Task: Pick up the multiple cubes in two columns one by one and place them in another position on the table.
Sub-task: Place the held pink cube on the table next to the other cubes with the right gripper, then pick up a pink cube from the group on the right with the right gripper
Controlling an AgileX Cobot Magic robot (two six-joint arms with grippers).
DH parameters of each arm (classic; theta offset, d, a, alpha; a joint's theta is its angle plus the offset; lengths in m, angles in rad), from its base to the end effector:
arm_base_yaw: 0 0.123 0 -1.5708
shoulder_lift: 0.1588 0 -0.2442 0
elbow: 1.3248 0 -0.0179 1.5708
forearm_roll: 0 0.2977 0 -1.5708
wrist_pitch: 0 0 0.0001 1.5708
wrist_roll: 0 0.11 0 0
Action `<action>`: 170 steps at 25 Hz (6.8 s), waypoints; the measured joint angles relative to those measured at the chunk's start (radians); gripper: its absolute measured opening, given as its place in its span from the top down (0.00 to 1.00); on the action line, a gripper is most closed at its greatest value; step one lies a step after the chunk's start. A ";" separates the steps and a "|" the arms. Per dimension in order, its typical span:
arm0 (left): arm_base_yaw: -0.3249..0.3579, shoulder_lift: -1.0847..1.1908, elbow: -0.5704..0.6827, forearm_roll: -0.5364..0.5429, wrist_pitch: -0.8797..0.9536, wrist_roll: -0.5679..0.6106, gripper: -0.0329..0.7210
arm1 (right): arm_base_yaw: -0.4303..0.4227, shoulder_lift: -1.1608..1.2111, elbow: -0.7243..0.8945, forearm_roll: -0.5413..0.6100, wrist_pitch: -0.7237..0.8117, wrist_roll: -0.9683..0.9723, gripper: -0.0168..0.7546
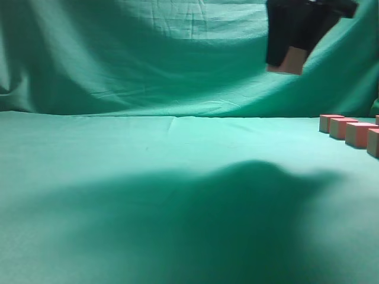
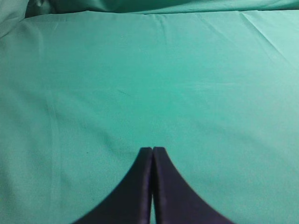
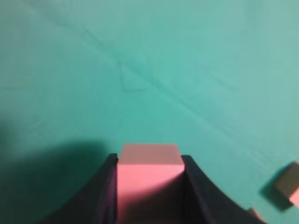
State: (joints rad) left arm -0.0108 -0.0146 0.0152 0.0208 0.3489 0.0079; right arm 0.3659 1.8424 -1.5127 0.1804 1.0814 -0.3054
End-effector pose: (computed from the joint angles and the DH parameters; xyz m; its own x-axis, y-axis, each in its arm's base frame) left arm 0.1596 -0.0009 0.1731 -0.2590 0.0302 -0.9654 0.0110 0.9995 0.0283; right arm 0.3881 0.1674 0.1857 -0.7970 -0.5360 -0.2784 -0.5781 0.8104 0.0949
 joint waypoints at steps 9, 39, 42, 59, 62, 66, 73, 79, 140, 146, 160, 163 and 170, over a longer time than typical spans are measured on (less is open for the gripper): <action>0.000 0.000 0.000 0.000 0.000 0.000 0.96 | 0.117 0.204 -0.259 -0.078 0.105 -0.163 0.63; 0.000 0.000 0.000 0.000 0.000 0.000 0.96 | 0.129 0.363 -0.279 -0.109 0.000 -0.074 0.63; 0.000 0.000 0.000 0.000 0.000 0.000 0.96 | 0.129 0.377 -0.279 -0.109 0.000 -0.074 0.63; 0.000 0.000 0.000 0.000 0.000 0.000 0.96 | 0.129 0.377 -0.281 -0.107 -0.012 -0.076 0.63; 0.000 0.000 0.000 0.000 0.000 0.000 0.96 | 0.129 0.377 -0.281 -0.107 -0.012 -0.076 0.63; 0.000 0.000 0.000 0.000 0.000 0.000 0.96 | 0.129 0.377 -0.281 -0.107 -0.012 -0.076 0.63; 0.000 0.000 0.000 0.000 0.000 0.000 0.96 | 0.129 0.377 -0.281 -0.109 -0.012 -0.076 0.32; 0.000 0.000 0.000 0.000 0.000 0.000 0.96 | 0.129 0.377 -0.296 -0.109 0.006 -0.074 0.23; 0.000 0.000 0.000 0.000 0.000 0.000 0.96 | -0.428 -0.321 0.654 -0.283 -0.369 0.448 0.27; 0.000 0.000 0.000 0.000 0.000 0.000 0.96 | -0.428 -0.230 0.654 -0.283 -0.428 0.448 0.27; 0.000 0.000 0.000 0.000 0.000 0.000 0.96 | -0.428 -0.161 0.654 -0.283 -0.493 0.448 0.27; 0.000 0.000 0.000 0.000 0.000 0.000 0.96 | -0.428 -0.161 0.654 -0.283 -0.503 0.448 0.33; 0.000 0.000 0.000 0.000 0.000 0.000 0.96 | -0.429 -0.161 0.654 -0.283 -0.510 0.448 0.64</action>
State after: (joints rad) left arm -0.0108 -0.0146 0.0152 0.0208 0.3489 0.0079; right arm -0.0634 1.6819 -0.8586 -0.1026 0.5710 0.1424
